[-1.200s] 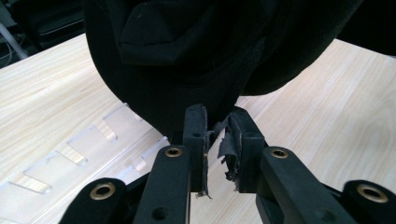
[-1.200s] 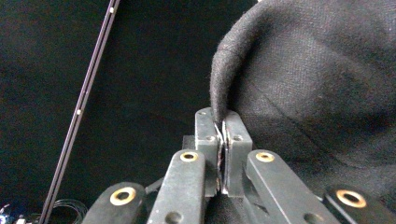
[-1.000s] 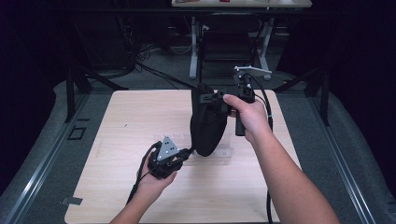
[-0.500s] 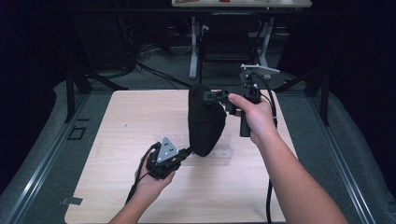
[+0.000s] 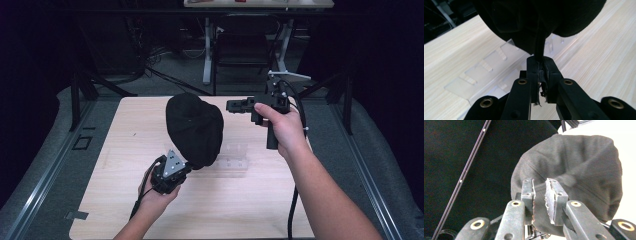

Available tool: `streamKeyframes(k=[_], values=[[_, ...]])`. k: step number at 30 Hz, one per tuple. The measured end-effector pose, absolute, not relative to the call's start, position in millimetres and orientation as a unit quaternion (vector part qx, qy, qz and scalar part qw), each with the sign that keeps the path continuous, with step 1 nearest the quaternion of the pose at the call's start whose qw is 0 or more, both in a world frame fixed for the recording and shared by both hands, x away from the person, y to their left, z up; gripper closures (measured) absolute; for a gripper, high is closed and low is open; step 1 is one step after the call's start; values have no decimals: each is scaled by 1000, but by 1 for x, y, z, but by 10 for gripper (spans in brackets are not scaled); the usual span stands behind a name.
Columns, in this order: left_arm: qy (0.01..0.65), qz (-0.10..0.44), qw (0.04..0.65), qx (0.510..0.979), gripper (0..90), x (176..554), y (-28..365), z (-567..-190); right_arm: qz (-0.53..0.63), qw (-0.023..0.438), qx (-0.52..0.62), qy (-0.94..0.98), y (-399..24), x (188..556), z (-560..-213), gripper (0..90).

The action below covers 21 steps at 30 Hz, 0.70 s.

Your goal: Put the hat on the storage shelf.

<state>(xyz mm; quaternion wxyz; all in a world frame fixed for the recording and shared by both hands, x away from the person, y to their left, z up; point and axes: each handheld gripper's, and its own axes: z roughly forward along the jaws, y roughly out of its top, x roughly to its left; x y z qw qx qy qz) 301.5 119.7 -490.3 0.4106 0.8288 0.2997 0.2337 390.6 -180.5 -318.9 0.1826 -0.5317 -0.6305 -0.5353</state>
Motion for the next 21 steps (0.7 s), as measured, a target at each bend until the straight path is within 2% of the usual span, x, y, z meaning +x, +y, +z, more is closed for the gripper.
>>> streamKeyframes(k=[14,21], values=[[333,217,413,819,840,301,134,-516,-529,165,-535,-638,-191,386,-322,732],[345,205,425,811,795,297,141,-516,-516,113,-539,-656,-195,380,-322,714]])
